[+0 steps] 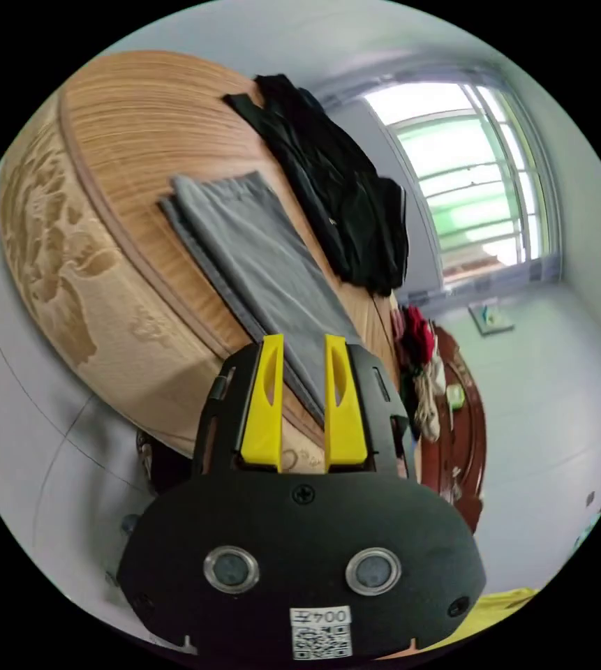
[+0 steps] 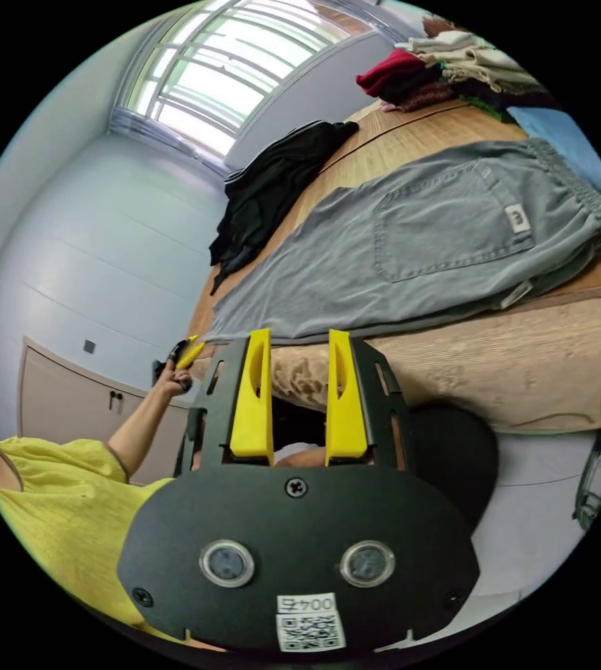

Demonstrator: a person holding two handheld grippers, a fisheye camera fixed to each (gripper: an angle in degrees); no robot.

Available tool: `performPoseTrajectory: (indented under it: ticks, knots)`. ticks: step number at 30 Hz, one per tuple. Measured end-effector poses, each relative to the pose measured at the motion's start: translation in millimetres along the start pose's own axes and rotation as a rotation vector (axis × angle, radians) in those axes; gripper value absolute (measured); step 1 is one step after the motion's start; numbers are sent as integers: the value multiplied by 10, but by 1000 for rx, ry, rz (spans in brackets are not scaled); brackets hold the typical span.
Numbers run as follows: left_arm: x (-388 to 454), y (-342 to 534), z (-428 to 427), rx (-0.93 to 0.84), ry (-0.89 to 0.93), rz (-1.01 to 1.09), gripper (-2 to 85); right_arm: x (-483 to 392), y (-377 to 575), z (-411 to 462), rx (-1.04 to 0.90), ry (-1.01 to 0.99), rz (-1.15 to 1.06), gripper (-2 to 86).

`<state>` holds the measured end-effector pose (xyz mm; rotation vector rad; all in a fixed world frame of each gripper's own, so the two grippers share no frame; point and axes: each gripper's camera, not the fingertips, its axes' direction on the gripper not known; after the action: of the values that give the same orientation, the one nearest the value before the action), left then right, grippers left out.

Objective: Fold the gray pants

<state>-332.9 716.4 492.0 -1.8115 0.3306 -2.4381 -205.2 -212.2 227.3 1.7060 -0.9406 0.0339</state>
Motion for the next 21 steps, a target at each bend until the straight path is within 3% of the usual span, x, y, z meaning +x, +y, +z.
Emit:
performPoseTrajectory:
  ticks: [4, 8, 21]
  knots:
    - [-612, -676, -402, 76, 25, -146, 122, -170, -5, 10, -22, -77, 8, 122]
    - [-1101, -1182, -503, 40, 33, -259, 140, -427, -111, 24, -62, -90, -31, 120]
    - [-1611, -1968, -874, 55, 65, -265, 139, -885, -354, -75, -108, -108, -122, 107]
